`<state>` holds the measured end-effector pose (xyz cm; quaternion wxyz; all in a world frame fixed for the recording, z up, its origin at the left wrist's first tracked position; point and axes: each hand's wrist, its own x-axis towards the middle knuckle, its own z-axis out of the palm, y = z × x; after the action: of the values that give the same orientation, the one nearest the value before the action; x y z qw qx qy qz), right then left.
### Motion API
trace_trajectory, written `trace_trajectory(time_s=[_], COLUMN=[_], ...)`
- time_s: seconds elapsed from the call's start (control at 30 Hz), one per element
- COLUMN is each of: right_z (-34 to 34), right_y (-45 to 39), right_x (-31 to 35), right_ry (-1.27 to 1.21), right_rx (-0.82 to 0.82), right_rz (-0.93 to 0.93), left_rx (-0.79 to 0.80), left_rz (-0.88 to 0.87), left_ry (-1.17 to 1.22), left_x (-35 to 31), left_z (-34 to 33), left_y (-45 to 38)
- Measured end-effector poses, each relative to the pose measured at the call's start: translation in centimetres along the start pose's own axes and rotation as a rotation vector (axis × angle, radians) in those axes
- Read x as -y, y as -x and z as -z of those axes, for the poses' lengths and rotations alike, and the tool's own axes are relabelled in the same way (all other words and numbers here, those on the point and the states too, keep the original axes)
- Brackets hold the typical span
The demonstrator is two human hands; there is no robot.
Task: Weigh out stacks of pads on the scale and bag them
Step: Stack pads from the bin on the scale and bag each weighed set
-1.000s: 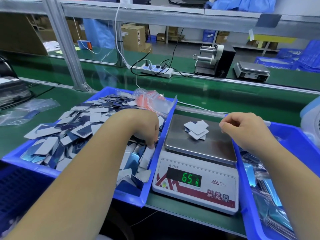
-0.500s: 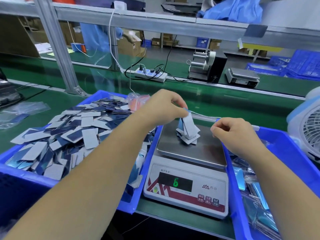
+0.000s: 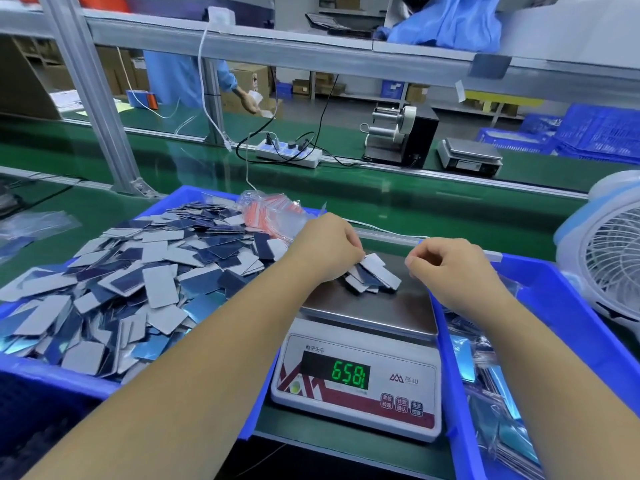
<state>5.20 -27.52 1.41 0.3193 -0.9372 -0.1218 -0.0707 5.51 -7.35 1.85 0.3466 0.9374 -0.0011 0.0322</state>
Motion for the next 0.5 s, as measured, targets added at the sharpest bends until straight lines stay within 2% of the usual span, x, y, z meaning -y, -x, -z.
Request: trace_trajectory(time_s=[0.5], right_z=[-0.8], right_y=[-0.4], right_x=[-0.5], right_ry=[0.029], right_rx=[-0.034], right_rz=[0.013], left_rx=[-0.142], left_rz=[-0.03], left_ry=[0.191], left_x=[1.2], left_z=[3.9], left_y=[0.1])
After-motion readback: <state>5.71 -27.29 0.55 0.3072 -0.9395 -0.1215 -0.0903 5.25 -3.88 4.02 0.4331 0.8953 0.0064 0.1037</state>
